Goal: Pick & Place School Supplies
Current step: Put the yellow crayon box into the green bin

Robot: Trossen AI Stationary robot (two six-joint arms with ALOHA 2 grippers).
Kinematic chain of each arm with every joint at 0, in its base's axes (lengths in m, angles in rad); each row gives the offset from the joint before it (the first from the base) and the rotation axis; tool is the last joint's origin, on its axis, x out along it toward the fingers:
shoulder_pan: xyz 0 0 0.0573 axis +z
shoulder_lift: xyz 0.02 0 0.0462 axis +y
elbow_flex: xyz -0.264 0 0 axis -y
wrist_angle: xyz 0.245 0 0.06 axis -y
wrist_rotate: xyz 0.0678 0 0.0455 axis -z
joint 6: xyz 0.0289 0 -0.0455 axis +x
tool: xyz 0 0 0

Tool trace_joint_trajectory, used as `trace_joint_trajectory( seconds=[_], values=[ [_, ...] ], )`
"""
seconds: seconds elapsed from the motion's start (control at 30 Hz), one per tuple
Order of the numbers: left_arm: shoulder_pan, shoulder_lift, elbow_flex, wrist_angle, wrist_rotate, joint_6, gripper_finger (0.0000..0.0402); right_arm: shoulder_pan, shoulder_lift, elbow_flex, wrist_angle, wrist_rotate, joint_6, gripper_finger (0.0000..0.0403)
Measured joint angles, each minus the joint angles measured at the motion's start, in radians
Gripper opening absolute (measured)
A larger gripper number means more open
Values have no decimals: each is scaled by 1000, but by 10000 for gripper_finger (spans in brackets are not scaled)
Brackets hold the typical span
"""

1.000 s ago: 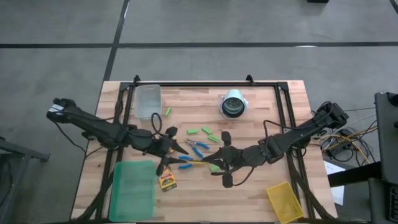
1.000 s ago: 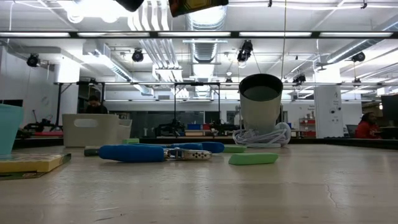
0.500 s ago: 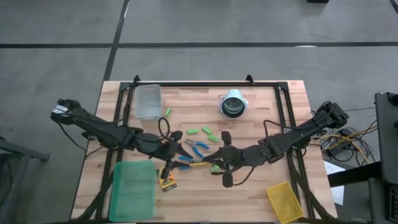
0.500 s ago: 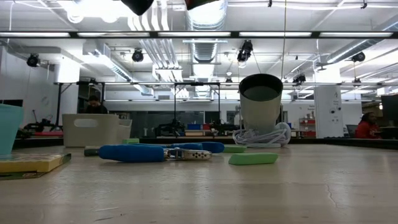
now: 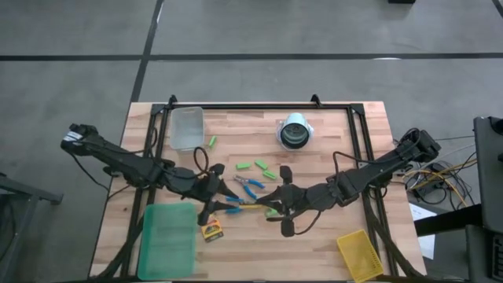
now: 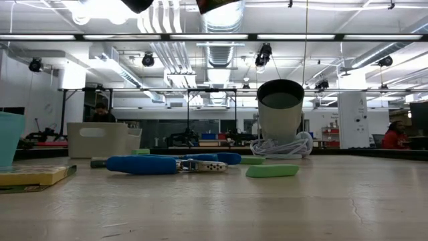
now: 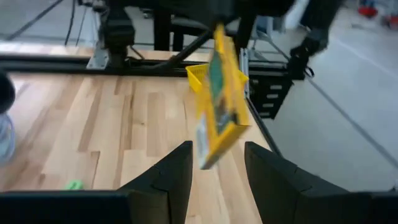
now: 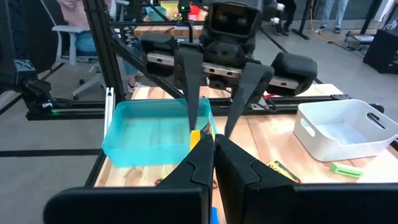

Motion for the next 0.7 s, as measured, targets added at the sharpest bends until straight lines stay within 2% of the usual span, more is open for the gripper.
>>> trace_joint_trajectory(
  seconds=[0.13, 0.37, 0.7],
  values=[
    [1, 10, 0, -12, -5, -86, 151, 0, 0, 0, 1, 0, 4, 8],
    [0, 11, 0, -12, -50, -85, 152, 0, 0, 0, 3, 0, 7, 8],
    [1, 10, 0, -12, -56, -87, 152, 0, 0, 0, 3, 0, 7, 8]
  ],
)
